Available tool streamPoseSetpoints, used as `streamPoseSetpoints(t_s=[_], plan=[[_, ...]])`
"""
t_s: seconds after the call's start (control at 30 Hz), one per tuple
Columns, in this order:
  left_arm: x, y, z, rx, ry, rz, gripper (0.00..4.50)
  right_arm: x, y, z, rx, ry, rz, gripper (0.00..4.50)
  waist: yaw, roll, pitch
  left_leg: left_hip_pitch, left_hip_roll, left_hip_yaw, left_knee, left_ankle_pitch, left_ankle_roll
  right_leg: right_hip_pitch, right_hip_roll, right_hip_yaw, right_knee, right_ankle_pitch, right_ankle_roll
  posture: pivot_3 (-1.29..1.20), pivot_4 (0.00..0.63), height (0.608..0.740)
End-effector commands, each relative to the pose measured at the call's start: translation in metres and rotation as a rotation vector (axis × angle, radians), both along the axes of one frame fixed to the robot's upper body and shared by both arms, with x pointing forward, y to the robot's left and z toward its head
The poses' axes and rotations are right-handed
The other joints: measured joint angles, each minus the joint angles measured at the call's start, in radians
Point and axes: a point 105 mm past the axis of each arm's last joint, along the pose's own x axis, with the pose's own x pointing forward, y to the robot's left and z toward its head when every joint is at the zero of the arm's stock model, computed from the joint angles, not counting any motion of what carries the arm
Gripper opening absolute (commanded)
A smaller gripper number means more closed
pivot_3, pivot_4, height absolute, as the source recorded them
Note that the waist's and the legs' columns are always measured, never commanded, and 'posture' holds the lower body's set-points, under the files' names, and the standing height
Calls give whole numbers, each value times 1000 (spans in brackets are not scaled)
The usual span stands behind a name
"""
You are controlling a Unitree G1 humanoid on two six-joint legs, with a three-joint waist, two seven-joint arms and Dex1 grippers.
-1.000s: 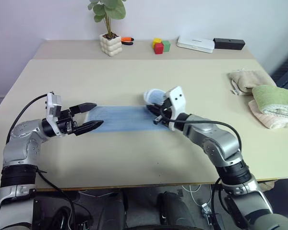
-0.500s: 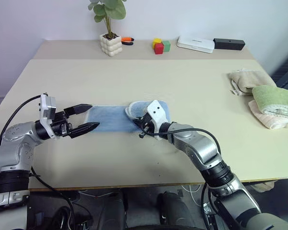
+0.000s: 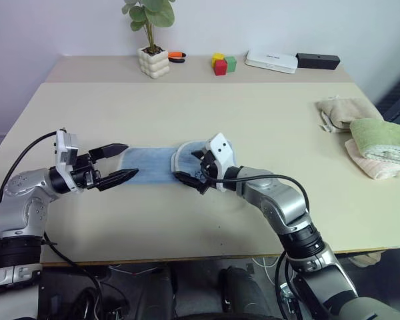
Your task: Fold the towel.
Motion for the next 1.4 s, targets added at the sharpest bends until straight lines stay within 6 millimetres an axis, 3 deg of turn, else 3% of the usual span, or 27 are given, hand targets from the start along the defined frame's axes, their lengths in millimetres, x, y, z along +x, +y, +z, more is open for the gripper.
streamPoseSetpoints(t_s=[0.03, 0.17, 0.23, 0.33, 0.53, 0.67, 0.83, 0.93, 1.03, 1.13, 1.33, 1.4], plan=[[2, -2, 12, -14, -50, -2, 4500, 1, -8, 41, 123, -136, -23, 4460, 0, 0, 0, 0, 0, 0, 0, 0, 0, 0, 0, 0, 0, 0, 0, 0, 150, 735], [3, 0, 10, -15, -43, 10, 4500, 24, -38, 56, 199, -179, -173, 4460, 3, 0, 0, 0, 0, 0, 0, 0, 0, 0, 0, 0, 0, 0, 0, 0, 150, 735], [4, 1, 9, -33, -28, 27, 4500, 35, -50, 50, 240, -119, -217, 4222, 1, 0, 0, 0, 0, 0, 0, 0, 0, 0, 0, 0, 0, 0, 0, 0, 150, 735], [3, -2, 7, -50, -13, 41, 4500, 44, -55, 41, 170, -154, -242, 3176, -1, 0, 0, 0, 0, 0, 0, 0, 0, 0, 0, 0, 0, 0, 0, 0, 150, 735], [3, -6, 3, -66, 13, 67, 4500, 59, -50, 18, 132, -162, -297, 33, -5, 0, 0, 0, 0, 0, -1, 0, 0, 0, 0, 0, 0, 0, 0, 0, 150, 735], [-3, -9, -10, -47, 106, 75, 4500, 55, -47, -27, 13, -143, -287, 33, -6, 1, 0, 0, 0, 1, -1, 0, 0, 0, 0, 0, 0, 0, 0, 0, 150, 735], [-6, -8, -12, -54, 121, 100, 4500, 57, -56, -55, -128, -142, -328, 33, -3, 0, 0, 0, 0, 1, 0, 0, 0, 0, 0, 0, 0, 0, 0, 0, 150, 735], [-7, -10, -12, -99, 179, 115, 4500, 61, -57, -54, -184, -181, -335, 33, -2, 0, 0, 1, 0, 0, 0, 0, 0, 1, 0, 0, 0, 0, 0, 0, 150, 735], [-9, -13, -5, -267, 338, 117, 4500, 61, -51, -34, -110, -200, -312, 33, -3, 0, 0, 1, 0, 0, 0, 0, 0, 1, 0, 0, 0, 0, 0, 0, 150, 735], [-19, -19, 4, -372, 440, 94, 4500, 58, -47, -15, -61, -244, -274, 1246, -5, 0, 0, 1, 0, -1, 0, 0, 0, 1, 0, 0, 1, 0, 0, 0, 150, 735], [-36, -9, -1, -427, 582, 190, 4500, 41, -49, 34, 88, -308, -157, 4385, -6, 0, 0, 1, 0, -1, 0, 0, 0, 1, -1, 0, 1, 0, 0, 0, 150, 735], [-39, -3, -2, -460, 620, 232, 4500, 34, -51, 45, 125, -300, -109, 4478, -3, 0, 0, 1, 0, -2, -1, 0, 0, 1, -1, 0, 1, 0, 0, 0, 150, 735]])
